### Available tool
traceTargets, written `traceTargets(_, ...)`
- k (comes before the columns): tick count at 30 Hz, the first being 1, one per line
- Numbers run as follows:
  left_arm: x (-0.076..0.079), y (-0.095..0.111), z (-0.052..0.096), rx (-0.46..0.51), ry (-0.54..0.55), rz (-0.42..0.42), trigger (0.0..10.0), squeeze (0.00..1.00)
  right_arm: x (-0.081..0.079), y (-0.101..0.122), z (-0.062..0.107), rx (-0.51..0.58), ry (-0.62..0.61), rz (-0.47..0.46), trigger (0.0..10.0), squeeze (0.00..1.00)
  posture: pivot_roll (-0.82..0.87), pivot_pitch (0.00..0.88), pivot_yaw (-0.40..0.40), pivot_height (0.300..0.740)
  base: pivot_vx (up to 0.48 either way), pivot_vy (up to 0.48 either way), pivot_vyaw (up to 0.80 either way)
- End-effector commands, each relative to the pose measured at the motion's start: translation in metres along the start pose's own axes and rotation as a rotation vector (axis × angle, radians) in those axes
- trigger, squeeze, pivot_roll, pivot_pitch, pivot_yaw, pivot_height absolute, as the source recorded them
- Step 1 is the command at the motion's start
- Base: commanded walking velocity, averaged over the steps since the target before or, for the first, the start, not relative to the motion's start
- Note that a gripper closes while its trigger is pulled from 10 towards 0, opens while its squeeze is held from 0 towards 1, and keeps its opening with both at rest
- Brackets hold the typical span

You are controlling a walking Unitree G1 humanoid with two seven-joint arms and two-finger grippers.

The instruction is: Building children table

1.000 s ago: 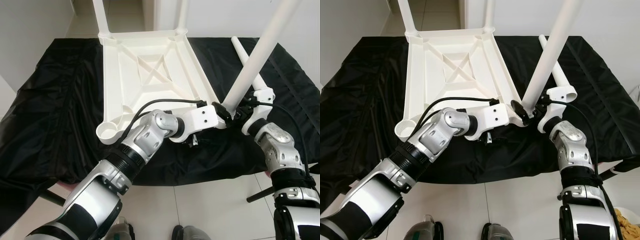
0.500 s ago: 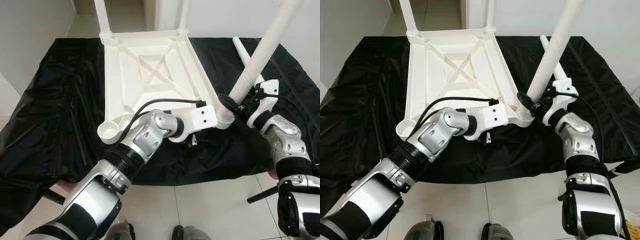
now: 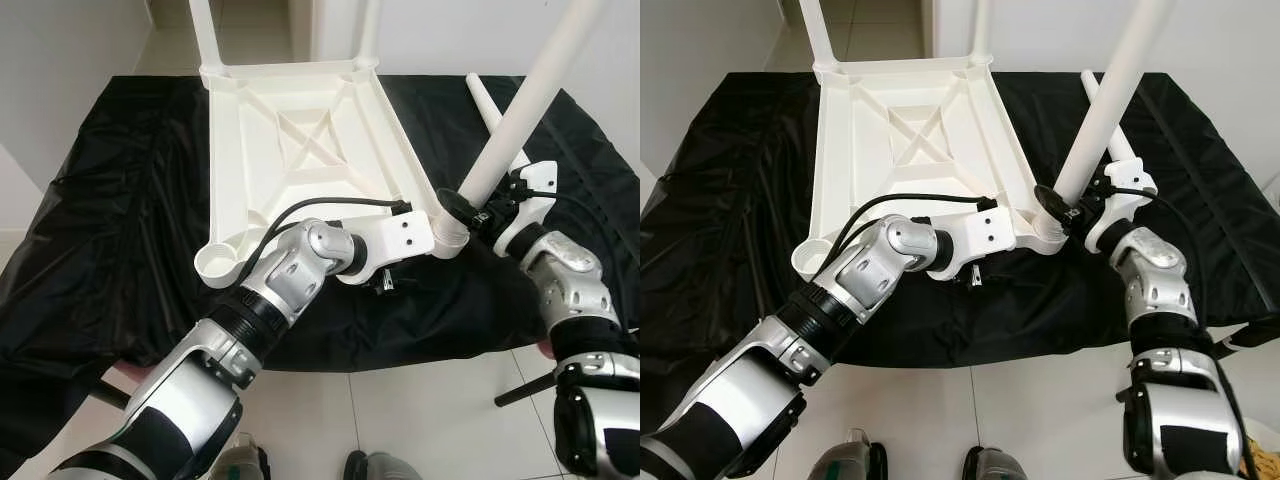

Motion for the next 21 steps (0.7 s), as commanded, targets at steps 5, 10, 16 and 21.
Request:
traceTargets(5, 0.001, 0.003, 0.0, 0.007, -0.009, -0.002, 10.0, 0.0, -0.004, -0.011, -0.004, -0.009, -0.121, -0.049, 10.0, 0.0, 0.03, 0.074, 0.019, 0.74, 0.0, 0.0, 0.0)
traceTargets(10, 0.003, 0.003, 0.0, 0.008, -0.011, -0.004, 10.0, 0.0, -0.005, -0.016, -0.004, -0.005, -0.207, -0.077, 10.0, 0.0, 0.03, 0.073, 0.017, 0.74, 0.0, 0.0, 0.0)
traceTargets(16, 0.002, 0.003, -0.001, 0.008, 0.001, 0.005, 10.0, 0.0, -0.011, -0.022, -0.005, 0.01, -0.296, -0.129, 10.0, 0.0, 0.03, 0.066, 0.01, 0.74, 0.0, 0.0, 0.0)
traceTargets(21, -0.005, 0.005, 0.0, 0.014, 0.037, 0.036, 10.0, 0.0, -0.015, -0.023, -0.004, 0.022, -0.361, -0.156, 10.0, 0.0, 0.03, 0.061, 0.006, 0.74, 0.0, 0.0, 0.0)
Point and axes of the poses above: a point about 5 cm out from each wrist's last joint towards the gripper, its own z axis pointing back from the gripper into the wrist, its own y axis along the axis of the wrist's last joint, x = y × z, the point moved 3 cm from there along -z, pointing out of the wrist towards the gripper, and after that the axes turned 5 degrees about -z, right-handed, at the moved point
